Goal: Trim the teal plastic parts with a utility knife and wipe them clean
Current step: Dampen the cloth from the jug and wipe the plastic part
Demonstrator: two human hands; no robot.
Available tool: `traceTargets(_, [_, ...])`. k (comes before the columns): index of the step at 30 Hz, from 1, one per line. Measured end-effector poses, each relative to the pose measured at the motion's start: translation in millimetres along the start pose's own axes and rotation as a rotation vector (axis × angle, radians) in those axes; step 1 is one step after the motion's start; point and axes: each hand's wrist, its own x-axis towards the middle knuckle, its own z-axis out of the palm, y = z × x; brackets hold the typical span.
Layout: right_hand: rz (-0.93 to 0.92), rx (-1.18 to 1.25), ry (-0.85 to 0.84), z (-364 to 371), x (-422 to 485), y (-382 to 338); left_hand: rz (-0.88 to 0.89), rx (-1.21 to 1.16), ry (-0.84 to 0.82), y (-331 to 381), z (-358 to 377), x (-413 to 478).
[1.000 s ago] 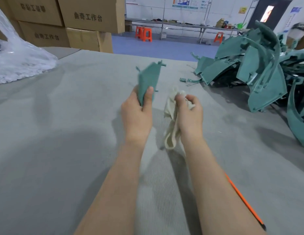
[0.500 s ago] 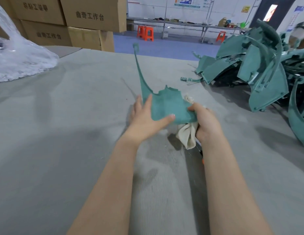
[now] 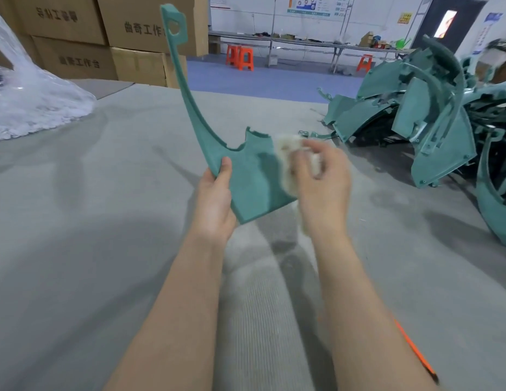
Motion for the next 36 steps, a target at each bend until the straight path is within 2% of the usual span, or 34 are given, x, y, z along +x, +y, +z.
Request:
traceTargets(2, [-0.180,-0.115,-0.341,21.2,-18.5,-10.6,0.044,-0.033,-0.016,0.5,2.1,0.6])
traceTargets(3, [-0.216,-0.175,-0.417,30.0,-25.9,-11.6,0.060,-0.050,-0.028,1.5,2.8,0.8])
traceTargets(4, [-0.212,-0.230,-0.397,35.4,-29.5,-10.0,0.065,-0.061,-0.039,2.4,2.6,0.6])
traceTargets(7, [-0.072,-0.287,-0.129,28.7,-20.4,3.0,0.042,-0.057,-0.084,1.7,3.5,-2.0])
traceTargets(10, [0.092,-0.405,-0.021,20.0,-14.4,13.5,0.026,0.012,-0.087,-4.3,8.8,-3.7])
traceTargets(11, [0.058,-0.410,-0.033,22.2,-18.5,8.1,0.030,0.011,-0.087,-5.0,10.3,-4.0])
traceTargets(14, [-0.238,-0.352,-0.191,44.0,-47.1,-13.1,0.084,0.008,-0.088,-1.6,6.6,-2.7])
traceTargets(16, [-0.301,-0.345,-0.225,49.6,-51.7,-18.8,0.077,-0.007,-0.086,0.6,3.8,-3.9])
traceTargets(19, [-0.154,-0.410,-0.113,38.2,-29.6,-5.8,0.015,0.005,-0.122,-0.2,8.4,-6.1])
traceTargets(22, [0.077,-0.448,0.012,18.0,-6.8,14.6,-0.017,0.135,-0.184,-4.4,10.9,-8.3])
traceTargets(24, [0.156,-0.433,0.070,10.0,-2.6,19.9,-0.030,0.182,-0.213,-4.8,11.1,-9.6])
traceTargets(26, [0.132,-0.409,0.065,12.5,-6.1,12.8,-0.033,0.175,-0.222,-4.6,13.4,-10.4])
traceTargets(30, [-0.191,-0.297,-0.143,37.9,-36.5,-12.8,0.005,0.072,-0.161,0.8,17.8,-13.6])
traceTargets(32, [-0.251,-0.324,-0.170,37.1,-36.6,-12.0,0.023,0.033,-0.124,6.4,17.5,-15.4])
traceTargets(33, [-0.204,-0.345,-0.157,32.3,-32.1,-5.9,0.040,0.027,-0.107,10.3,17.2,-16.5])
traceTargets(36, [0.141,-0.443,-0.124,13.3,-15.2,21.0,0.166,-0.020,-0.046,25.7,15.2,-17.5])
